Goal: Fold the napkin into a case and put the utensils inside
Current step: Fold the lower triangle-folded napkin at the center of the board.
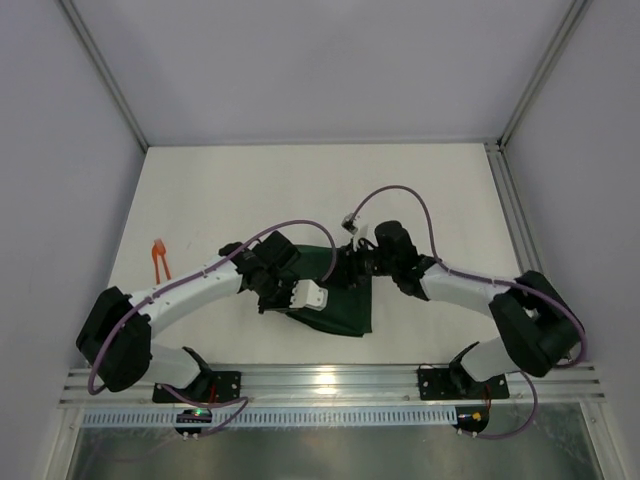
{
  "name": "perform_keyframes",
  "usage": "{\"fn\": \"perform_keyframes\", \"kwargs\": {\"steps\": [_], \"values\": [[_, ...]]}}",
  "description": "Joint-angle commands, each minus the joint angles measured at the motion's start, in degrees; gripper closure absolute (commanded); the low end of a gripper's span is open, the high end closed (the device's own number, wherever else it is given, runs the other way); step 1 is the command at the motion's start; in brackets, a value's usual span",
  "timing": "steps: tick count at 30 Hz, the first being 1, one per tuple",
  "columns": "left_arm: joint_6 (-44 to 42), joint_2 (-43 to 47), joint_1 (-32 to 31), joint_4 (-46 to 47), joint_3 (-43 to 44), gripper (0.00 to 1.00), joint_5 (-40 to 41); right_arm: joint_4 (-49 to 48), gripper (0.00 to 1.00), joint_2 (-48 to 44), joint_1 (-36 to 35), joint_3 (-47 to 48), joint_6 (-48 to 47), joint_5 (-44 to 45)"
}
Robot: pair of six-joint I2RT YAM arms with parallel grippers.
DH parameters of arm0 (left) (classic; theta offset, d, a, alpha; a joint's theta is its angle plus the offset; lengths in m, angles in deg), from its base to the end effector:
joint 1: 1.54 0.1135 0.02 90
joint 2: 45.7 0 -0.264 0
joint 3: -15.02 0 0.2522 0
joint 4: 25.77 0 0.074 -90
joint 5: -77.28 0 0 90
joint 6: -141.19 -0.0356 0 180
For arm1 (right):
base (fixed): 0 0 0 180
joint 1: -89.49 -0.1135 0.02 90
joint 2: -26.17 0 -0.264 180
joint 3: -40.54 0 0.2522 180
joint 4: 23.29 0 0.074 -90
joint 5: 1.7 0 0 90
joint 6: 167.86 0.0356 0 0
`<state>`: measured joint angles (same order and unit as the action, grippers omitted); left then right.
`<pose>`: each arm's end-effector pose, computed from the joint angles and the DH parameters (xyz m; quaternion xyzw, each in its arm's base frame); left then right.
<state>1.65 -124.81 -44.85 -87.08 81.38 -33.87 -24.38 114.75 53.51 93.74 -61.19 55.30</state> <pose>0.1699 -0.1778 0.2140 0.7228 0.6526 -0.1741 0.1460 0.2353 0.1948 0.1729 -0.2730 0.8135 0.4237 0.2902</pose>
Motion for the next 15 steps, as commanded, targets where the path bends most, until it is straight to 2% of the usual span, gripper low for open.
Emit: {"fn": "perform_keyframes", "kwargs": {"steps": [1, 3, 5, 6, 7, 10, 13, 14, 15], "values": [[-0.73, 0.80, 0.42, -2.19, 1.19, 1.00, -3.20, -4.30, 0.53, -11.20, -0.31, -6.01, -6.99, 4.49], [-0.56, 1.06, 0.59, -2.28, 1.10, 1.00, -3.46, -5.18, 0.50, -19.00, -0.92, -9.10, -8.92, 6.61], [-0.65, 1.33, 1.03, -2.37, 1.10, 1.00, -3.73, -5.45, 0.46, -23.95, -4.51, -13.24, -13.38, 11.79], [-0.73, 1.41, 1.30, -2.46, 1.19, 1.00, -4.07, -5.97, 0.44, -28.41, -6.44, -15.77, -15.24, 15.20], [-0.82, 1.24, 1.38, -2.55, 1.19, 1.00, -4.34, -6.67, 0.43, -30.37, -10.64, -17.02, -16.48, 17.07], [-0.82, 0.89, 1.56, -2.81, 1.45, 1.00, -4.60, -10.01, 0.38, -36.69, -17.17, -22.89, -23.24, 22.51], [-0.82, 0.80, 1.74, -2.81, 1.54, 1.00, -4.78, -12.83, 0.27, -39.70, -25.60, -27.57, -27.20, 31.74], [-0.82, 0.71, 1.91, -2.90, 1.63, 1.00, -4.78, -13.79, 0.26, -38.92, -29.97, -28.53, -28.87, 38.46], [-0.82, 0.71, 1.91, -2.99, 1.63, 1.00, -4.78, -14.06, 0.25, -38.92, -32.19, -28.54, -29.67, 41.31]]}}
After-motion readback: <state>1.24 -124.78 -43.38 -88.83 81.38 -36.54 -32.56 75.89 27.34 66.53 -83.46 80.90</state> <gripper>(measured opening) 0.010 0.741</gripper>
